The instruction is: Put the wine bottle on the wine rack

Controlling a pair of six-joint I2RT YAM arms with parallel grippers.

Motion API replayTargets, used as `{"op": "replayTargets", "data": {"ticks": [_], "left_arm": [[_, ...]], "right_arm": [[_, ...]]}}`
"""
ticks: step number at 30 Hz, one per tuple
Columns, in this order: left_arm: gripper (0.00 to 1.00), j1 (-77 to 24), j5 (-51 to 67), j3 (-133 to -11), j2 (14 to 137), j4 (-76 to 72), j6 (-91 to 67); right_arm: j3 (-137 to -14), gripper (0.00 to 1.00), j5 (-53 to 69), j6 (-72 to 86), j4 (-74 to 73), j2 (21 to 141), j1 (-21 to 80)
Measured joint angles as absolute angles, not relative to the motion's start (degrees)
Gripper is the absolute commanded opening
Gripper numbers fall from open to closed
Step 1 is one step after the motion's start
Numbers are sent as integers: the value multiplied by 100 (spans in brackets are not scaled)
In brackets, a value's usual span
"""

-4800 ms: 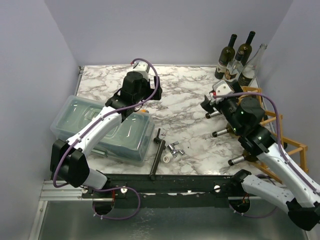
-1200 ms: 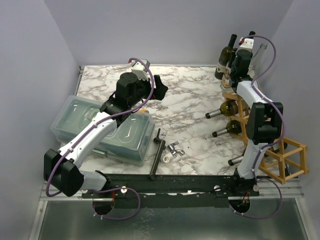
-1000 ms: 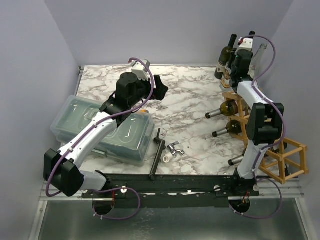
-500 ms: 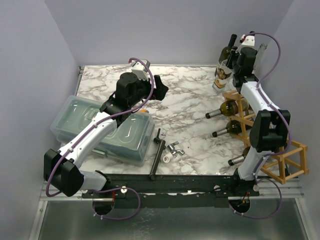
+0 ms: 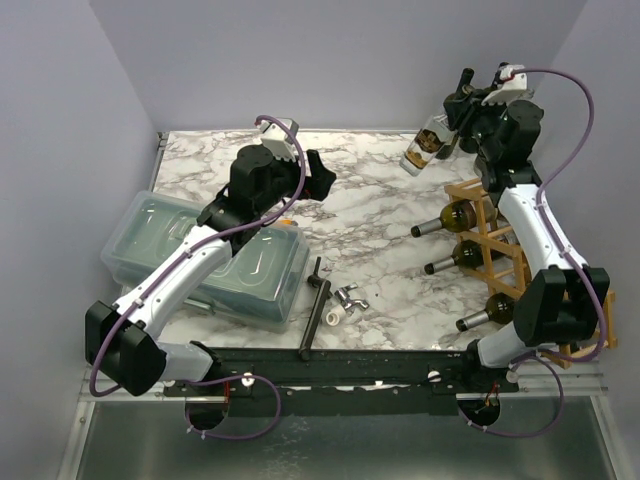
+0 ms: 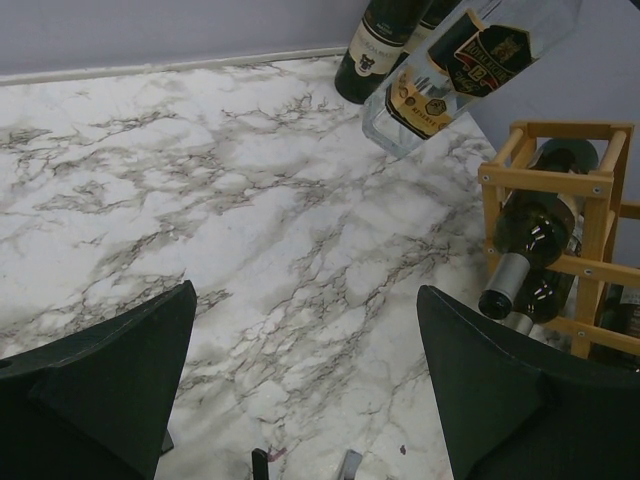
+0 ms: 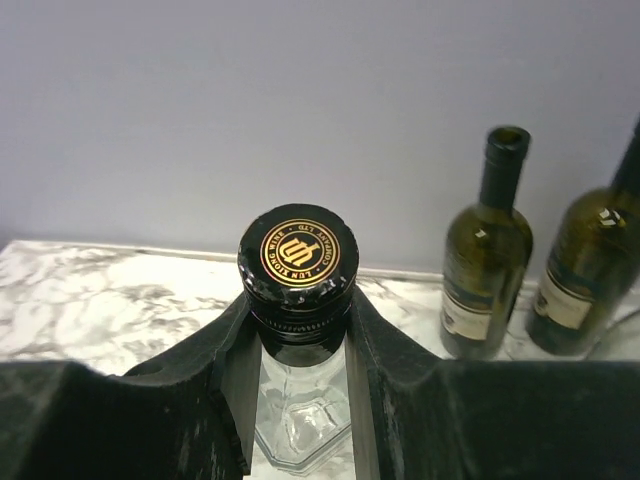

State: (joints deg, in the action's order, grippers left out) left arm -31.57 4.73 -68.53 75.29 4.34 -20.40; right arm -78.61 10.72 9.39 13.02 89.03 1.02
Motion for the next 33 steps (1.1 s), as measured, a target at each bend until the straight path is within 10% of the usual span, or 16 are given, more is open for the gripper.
{"op": "replayTargets", "data": {"ticks": [33], "left_arm": [[92,-3426,471,-7006,7430,784,-2001]], "right_arm": [[-7126,1,40,-3076,141,5290,110]]}}
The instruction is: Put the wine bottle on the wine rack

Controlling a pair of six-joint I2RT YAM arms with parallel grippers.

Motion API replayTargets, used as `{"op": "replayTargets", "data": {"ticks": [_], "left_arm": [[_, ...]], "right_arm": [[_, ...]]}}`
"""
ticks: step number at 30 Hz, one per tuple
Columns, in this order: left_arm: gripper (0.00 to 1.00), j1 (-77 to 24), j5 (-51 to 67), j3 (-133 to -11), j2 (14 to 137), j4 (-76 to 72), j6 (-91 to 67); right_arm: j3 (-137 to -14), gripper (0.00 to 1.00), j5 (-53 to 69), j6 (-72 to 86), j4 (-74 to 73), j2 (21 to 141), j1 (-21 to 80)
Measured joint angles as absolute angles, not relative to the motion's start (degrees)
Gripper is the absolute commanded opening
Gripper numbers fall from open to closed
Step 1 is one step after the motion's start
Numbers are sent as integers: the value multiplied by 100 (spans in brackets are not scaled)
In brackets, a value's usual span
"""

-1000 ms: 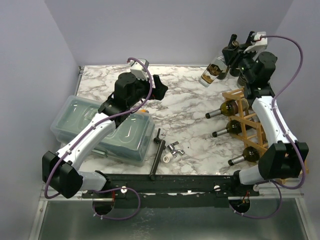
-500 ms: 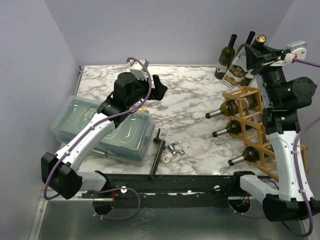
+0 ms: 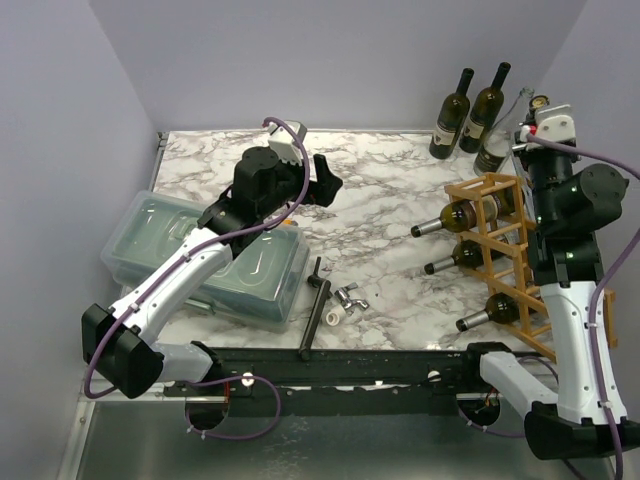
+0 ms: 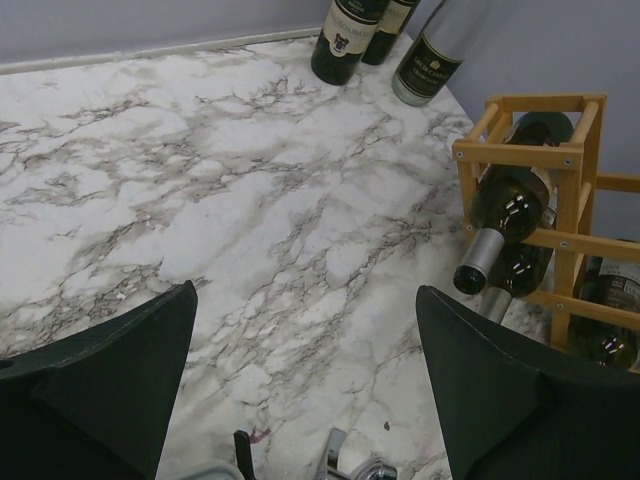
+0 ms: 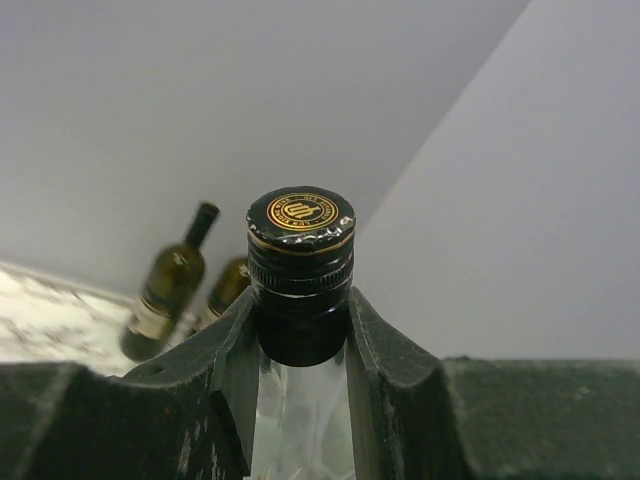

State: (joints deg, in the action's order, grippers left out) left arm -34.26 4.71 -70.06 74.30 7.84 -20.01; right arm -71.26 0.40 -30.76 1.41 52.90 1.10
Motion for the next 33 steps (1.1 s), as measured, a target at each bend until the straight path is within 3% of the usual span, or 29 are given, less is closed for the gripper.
{"op": "replayTargets", "data": {"ticks": [17,33], "left_arm": [[92,-3463,462,-7048,7430,897,-1935],[92,-3463,456,-7072,7516,917,-1920]], "right_arm": [[-5946,0,-272,-6622,-1118,5426,475],[-5419,1,-454,-7830,-2526,4810,1079]]}}
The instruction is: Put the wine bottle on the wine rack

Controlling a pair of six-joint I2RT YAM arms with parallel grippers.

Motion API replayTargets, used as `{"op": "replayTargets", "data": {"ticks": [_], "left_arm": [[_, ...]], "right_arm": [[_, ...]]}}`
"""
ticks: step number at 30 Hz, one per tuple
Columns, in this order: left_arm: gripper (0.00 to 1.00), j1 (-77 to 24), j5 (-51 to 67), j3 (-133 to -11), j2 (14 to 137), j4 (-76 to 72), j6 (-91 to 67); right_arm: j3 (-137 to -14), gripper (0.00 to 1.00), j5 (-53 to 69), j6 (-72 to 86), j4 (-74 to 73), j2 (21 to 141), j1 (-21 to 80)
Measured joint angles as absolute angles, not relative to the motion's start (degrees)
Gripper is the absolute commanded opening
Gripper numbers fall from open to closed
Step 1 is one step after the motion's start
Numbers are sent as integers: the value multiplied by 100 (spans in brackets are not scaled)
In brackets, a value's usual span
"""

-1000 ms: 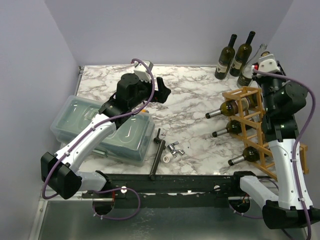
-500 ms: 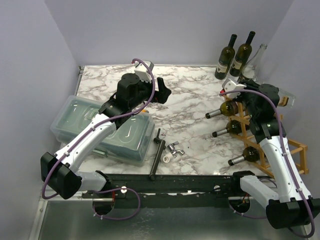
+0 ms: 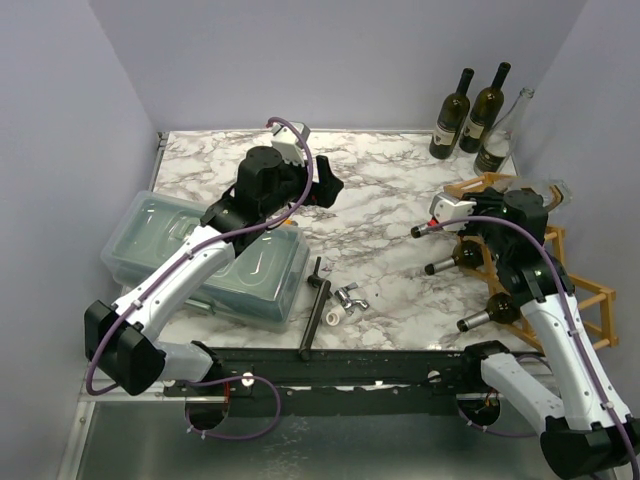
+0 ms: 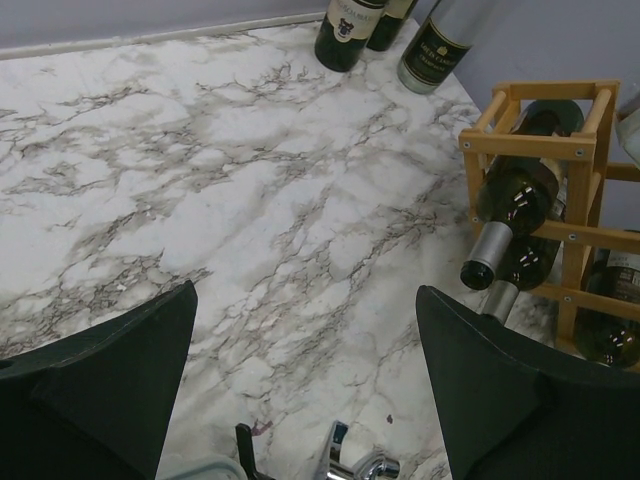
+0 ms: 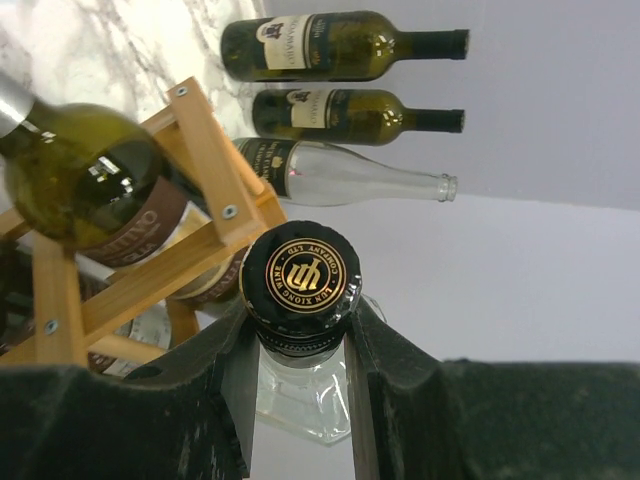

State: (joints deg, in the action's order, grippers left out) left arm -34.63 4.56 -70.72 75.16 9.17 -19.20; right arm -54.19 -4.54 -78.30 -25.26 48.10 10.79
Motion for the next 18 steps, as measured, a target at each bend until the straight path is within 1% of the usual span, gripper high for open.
{"op": "replayTargets", "data": {"ticks": [7,14,18], "left_arm": [[92,-3463,451,-7072,7590,921,-1918],[92,-3463,427,-7072,7620,930,-1896],[92,-3463,419,-7072,7620,932,-1883]], "right_arm": [[-5089,1,-532,-7964,-2873,4517,1127],[-5068,1,-513,-8156,-3122,4316,1168],[-5107,1,-425,-8499,-3520,4239,1181]]}}
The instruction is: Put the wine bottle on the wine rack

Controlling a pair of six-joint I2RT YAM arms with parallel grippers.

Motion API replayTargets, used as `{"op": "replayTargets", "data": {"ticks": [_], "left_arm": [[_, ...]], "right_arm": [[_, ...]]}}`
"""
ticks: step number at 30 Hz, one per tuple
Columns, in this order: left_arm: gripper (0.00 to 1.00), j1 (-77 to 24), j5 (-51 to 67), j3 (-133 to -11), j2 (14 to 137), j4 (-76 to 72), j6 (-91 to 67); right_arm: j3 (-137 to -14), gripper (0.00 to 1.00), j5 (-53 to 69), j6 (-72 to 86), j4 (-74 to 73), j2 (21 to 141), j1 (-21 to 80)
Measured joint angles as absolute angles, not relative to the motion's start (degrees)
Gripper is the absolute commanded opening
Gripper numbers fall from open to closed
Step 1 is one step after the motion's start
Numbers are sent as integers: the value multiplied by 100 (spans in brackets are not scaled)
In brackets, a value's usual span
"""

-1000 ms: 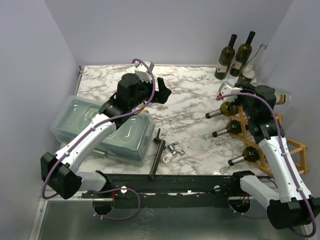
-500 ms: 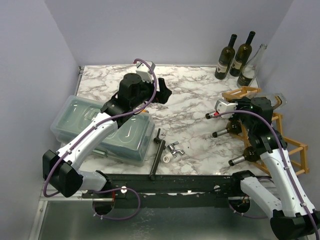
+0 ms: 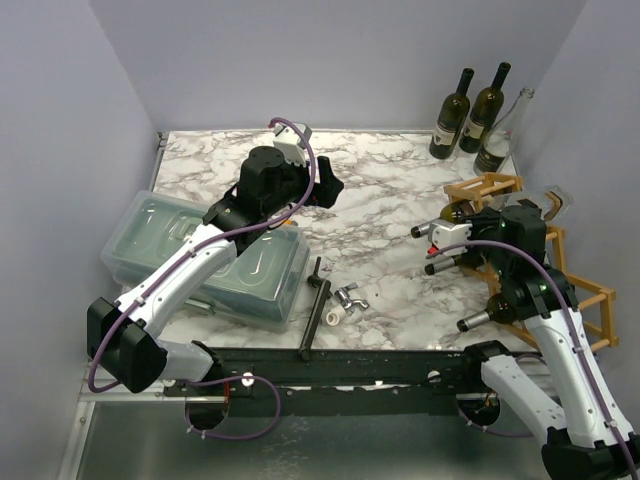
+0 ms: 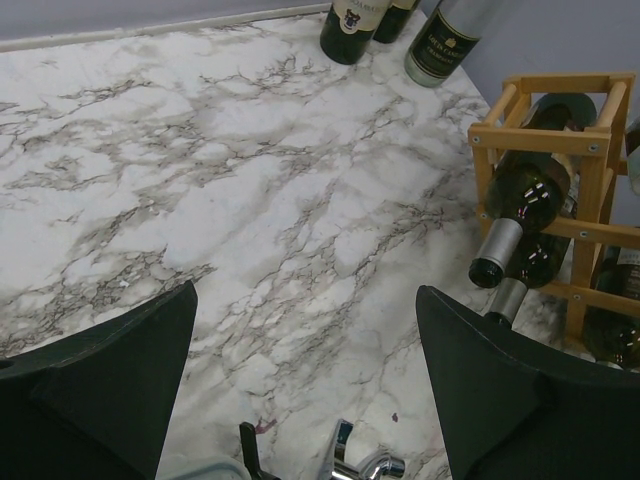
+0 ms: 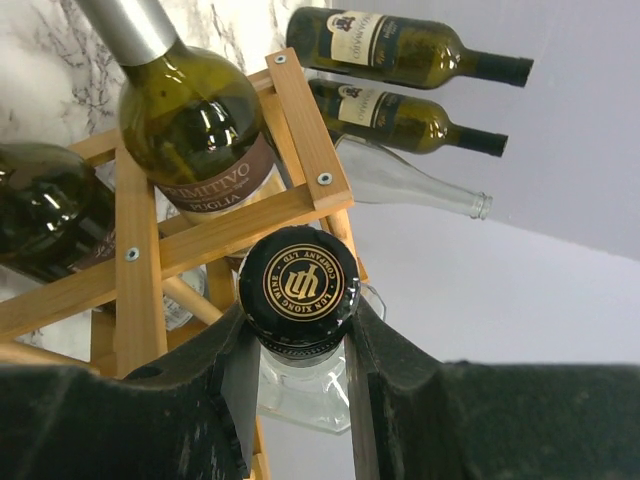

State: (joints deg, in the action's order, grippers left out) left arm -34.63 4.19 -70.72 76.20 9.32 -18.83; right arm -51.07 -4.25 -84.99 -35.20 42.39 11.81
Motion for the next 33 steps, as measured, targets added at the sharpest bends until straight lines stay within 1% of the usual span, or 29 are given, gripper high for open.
{"op": "replayTargets", "data": {"ticks": [9,14,16,21,26,33], "left_arm": [[92,-3463,381,-7072,7620,932,-1868],[92,-3463,362,-7072,7620,934,-1850],[92,-3463,349,-7072,7620,934,-1833],[92,-3463,296,-7072,7620,939,-1791],[92,-3463,292,-7072,7623,943,-1789],[92,-3463,287,-7072,7677,947,-1780]], "right_arm": [[-5391,1,-200,-8759,-4270,4104,1249],[-5422,0,-119,-8847,-4453,4071,1297],[-5419,6,-56,-8903,-4525,4075,1313],[-5422,11,34,-9008,-4615,4123,1326],[-5415,20,119,-9015,-4617,4185,1356],[-5124,28,279,-9091,-4499,4185,1433]]}}
